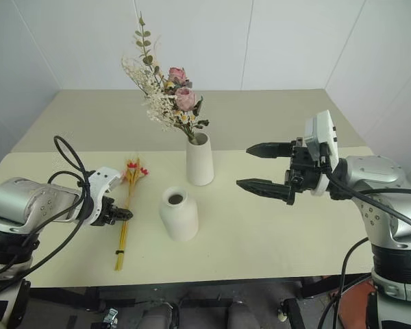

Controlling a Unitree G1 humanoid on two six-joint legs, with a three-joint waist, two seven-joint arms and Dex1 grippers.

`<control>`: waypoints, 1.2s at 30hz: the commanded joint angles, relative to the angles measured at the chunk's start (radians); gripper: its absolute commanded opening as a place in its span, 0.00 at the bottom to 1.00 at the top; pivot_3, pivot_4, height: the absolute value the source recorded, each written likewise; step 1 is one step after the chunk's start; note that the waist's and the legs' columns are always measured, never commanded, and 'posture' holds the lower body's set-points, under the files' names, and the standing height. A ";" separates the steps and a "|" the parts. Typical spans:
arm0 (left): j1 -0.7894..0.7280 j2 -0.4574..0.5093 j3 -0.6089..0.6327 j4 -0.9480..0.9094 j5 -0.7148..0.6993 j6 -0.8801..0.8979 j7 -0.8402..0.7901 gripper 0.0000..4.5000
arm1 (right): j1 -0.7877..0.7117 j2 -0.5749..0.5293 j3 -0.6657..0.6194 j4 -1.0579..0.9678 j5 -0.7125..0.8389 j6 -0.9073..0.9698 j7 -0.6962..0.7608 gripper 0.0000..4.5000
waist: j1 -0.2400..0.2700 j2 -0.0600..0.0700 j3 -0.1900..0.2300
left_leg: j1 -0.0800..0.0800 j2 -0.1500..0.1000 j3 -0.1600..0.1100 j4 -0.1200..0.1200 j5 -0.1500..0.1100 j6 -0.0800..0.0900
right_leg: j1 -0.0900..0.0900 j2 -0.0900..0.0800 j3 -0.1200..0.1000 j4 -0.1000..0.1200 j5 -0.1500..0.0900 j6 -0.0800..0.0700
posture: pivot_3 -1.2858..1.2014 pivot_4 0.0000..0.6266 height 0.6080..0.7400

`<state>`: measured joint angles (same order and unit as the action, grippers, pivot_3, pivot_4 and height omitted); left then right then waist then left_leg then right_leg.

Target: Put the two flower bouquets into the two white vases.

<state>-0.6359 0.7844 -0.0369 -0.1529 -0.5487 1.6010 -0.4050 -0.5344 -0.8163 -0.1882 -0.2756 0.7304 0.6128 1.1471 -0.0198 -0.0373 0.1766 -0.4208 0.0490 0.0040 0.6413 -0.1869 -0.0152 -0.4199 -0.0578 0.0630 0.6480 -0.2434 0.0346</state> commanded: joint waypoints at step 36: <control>-0.130 -0.248 0.456 -0.163 -0.571 -0.598 -0.253 0.00 | 0.242 -0.077 -0.114 -0.170 0.030 -0.053 -0.064 1.00 | 0.003 -0.001 0.000 | -0.001 -0.001 0.000 0.003 0.000 0.000 | 0.001 -0.001 0.000 -0.001 0.001 0.001 | 0.52 0.24 1.00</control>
<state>-0.7456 0.5437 0.4452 -0.3178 -1.1046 1.0402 -0.6433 -0.2935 -0.8916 -0.2595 -0.4070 0.7490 0.5855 1.0957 -0.0170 -0.0387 0.1770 -0.4221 0.0484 0.0042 0.6444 -0.1869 -0.0153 -0.4188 -0.0587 0.0631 0.6474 -0.2422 0.0356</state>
